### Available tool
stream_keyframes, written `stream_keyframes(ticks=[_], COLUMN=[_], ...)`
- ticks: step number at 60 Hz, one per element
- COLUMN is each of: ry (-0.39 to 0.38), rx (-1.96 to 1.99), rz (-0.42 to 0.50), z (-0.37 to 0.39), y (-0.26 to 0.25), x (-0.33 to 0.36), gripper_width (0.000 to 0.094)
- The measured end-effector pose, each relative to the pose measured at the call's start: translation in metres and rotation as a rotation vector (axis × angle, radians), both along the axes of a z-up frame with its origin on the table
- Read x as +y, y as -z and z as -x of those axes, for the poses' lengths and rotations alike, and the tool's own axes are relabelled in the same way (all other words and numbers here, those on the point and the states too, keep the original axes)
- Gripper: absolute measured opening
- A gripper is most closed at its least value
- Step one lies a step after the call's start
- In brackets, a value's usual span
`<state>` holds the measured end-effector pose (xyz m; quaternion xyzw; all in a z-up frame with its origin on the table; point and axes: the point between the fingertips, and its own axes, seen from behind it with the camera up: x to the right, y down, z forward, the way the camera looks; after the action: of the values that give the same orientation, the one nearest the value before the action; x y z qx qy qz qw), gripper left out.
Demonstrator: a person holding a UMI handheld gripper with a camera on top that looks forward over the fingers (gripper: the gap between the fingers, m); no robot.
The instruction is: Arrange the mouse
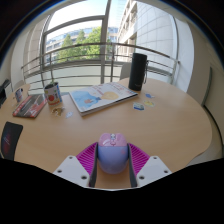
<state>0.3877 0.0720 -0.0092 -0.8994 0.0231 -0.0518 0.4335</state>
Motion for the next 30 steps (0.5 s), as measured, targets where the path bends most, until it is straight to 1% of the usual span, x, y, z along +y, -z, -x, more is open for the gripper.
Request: stream_keyframes(ticks=[4, 9, 14, 17, 22, 27, 28, 30], ry=[0.025, 0.064, 0.113, 0.152, 0.18, 0.162, 0.157, 0.126], rx=[-0.012, -0.018, -0.014, 0.001, 0.029, 0.056, 0.064, 0.081], rz=[0.011, -0.018, -0.103, -0.177, -0.293, -0.383, -0.394, -0.395], z=[0.0, 0.002, 0.014, 0.03, 0.079, 0.158, 0.18, 0.21], y=[-0.002, -0.025, -0.08, -0.128, -0.204, -0.254, -0.274, -0.27], x=[-0.002, -0.005, -0.007, -0.013, -0.023, -0.036, -0.044, -0.032], gripper_width=[0.0437, 0.0438, 0.0436, 0.0436, 0.0436, 0.0434, 0.0433, 0.0434])
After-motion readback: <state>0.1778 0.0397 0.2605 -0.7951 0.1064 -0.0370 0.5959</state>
